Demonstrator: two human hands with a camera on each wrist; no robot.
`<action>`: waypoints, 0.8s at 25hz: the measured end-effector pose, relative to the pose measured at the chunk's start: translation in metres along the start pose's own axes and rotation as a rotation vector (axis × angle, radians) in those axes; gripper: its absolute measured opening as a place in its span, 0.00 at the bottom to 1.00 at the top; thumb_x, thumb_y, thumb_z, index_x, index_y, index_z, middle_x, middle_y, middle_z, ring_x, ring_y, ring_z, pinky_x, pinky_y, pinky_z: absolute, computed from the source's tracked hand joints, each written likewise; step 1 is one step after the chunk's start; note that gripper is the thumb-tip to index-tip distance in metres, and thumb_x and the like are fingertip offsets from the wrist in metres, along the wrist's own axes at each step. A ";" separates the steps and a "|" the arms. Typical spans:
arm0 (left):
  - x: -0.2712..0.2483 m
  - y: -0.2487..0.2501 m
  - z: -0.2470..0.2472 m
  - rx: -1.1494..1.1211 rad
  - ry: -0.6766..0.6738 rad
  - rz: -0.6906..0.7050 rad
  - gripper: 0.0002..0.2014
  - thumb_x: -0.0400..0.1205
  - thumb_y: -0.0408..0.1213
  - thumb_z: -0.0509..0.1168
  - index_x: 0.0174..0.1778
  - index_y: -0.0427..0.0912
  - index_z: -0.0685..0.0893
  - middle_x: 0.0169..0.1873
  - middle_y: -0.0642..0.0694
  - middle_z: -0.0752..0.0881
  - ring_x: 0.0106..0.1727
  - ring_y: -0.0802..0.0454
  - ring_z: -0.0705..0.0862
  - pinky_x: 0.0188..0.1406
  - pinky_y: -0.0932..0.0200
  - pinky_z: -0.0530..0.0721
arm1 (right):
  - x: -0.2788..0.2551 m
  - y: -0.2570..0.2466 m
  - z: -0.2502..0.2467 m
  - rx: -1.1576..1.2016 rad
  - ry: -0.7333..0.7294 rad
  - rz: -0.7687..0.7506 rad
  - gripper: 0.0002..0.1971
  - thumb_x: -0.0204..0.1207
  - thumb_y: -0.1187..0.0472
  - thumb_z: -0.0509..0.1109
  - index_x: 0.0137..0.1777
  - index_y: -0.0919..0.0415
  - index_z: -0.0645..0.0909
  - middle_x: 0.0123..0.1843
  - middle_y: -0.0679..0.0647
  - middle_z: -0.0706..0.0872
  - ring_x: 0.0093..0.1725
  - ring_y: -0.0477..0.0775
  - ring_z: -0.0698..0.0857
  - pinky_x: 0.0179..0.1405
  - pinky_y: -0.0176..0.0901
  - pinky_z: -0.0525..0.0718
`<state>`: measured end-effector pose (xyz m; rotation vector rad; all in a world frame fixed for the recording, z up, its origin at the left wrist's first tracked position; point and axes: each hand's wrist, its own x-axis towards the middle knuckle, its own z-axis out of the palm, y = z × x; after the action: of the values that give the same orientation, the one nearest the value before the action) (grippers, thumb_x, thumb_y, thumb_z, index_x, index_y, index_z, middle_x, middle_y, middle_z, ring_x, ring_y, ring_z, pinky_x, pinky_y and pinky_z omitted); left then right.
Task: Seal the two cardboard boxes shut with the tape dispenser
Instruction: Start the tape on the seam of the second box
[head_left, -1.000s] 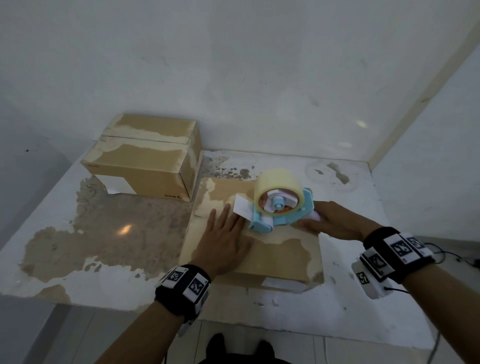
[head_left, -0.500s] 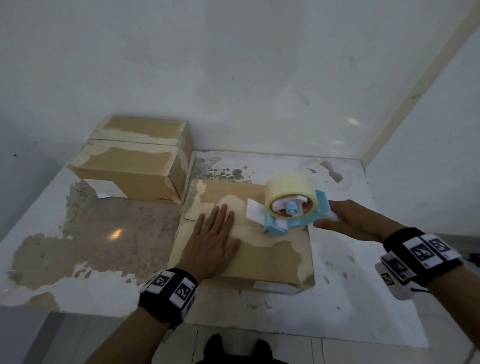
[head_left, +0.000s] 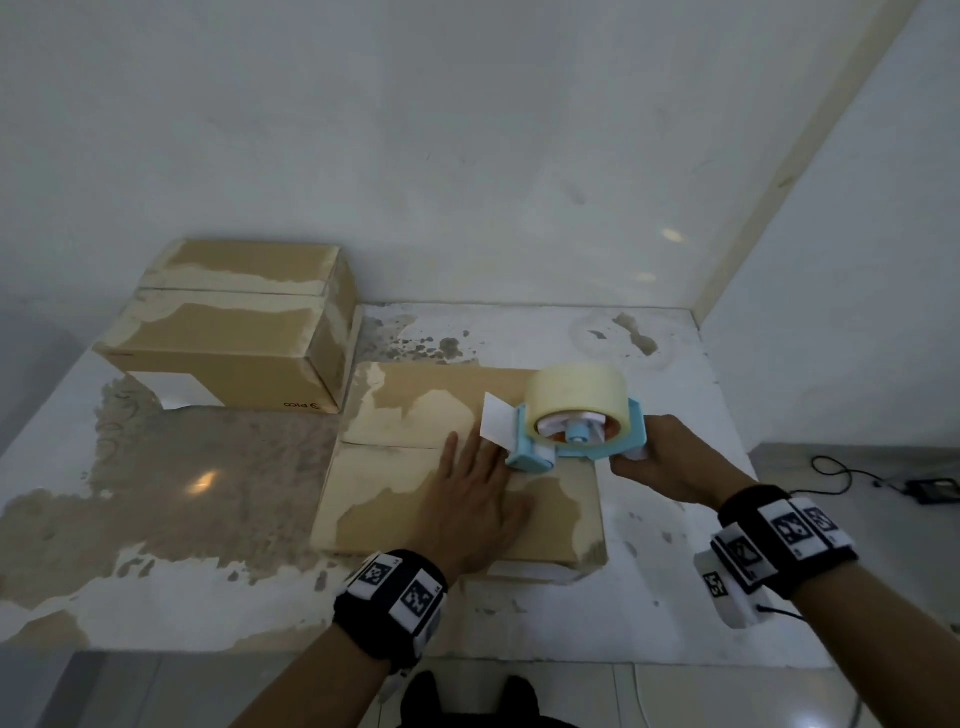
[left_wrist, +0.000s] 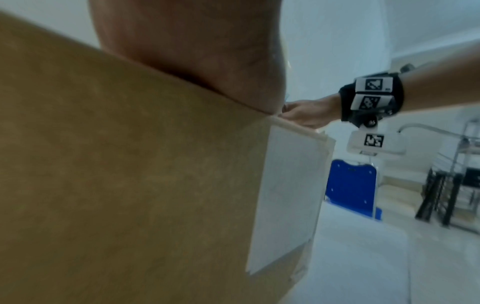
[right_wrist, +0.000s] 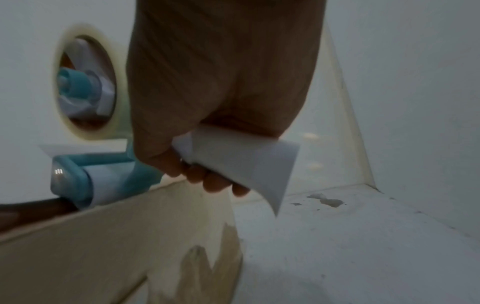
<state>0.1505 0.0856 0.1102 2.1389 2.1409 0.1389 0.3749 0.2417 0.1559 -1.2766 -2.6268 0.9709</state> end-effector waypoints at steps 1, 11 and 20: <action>0.000 -0.002 0.000 0.006 0.003 -0.002 0.33 0.85 0.60 0.42 0.84 0.46 0.58 0.84 0.45 0.60 0.85 0.43 0.53 0.83 0.37 0.48 | -0.001 0.002 0.000 -0.026 0.022 0.024 0.09 0.71 0.60 0.74 0.37 0.53 0.76 0.33 0.48 0.84 0.31 0.50 0.81 0.35 0.46 0.79; 0.002 -0.001 0.003 0.000 0.011 0.003 0.35 0.84 0.57 0.44 0.84 0.41 0.57 0.85 0.41 0.54 0.85 0.41 0.51 0.79 0.35 0.45 | -0.051 0.068 -0.030 0.008 0.159 0.141 0.07 0.71 0.62 0.80 0.45 0.62 0.87 0.39 0.56 0.90 0.38 0.54 0.88 0.34 0.40 0.81; 0.031 0.040 0.009 -0.002 -0.021 0.065 0.36 0.84 0.60 0.44 0.85 0.43 0.53 0.86 0.45 0.51 0.86 0.43 0.48 0.82 0.36 0.46 | -0.045 0.094 -0.006 0.178 0.215 0.198 0.07 0.70 0.68 0.80 0.43 0.70 0.85 0.39 0.65 0.91 0.41 0.67 0.89 0.41 0.60 0.86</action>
<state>0.1914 0.1160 0.1063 2.1995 2.0595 0.1237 0.4706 0.2551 0.1168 -1.5227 -2.2338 1.0037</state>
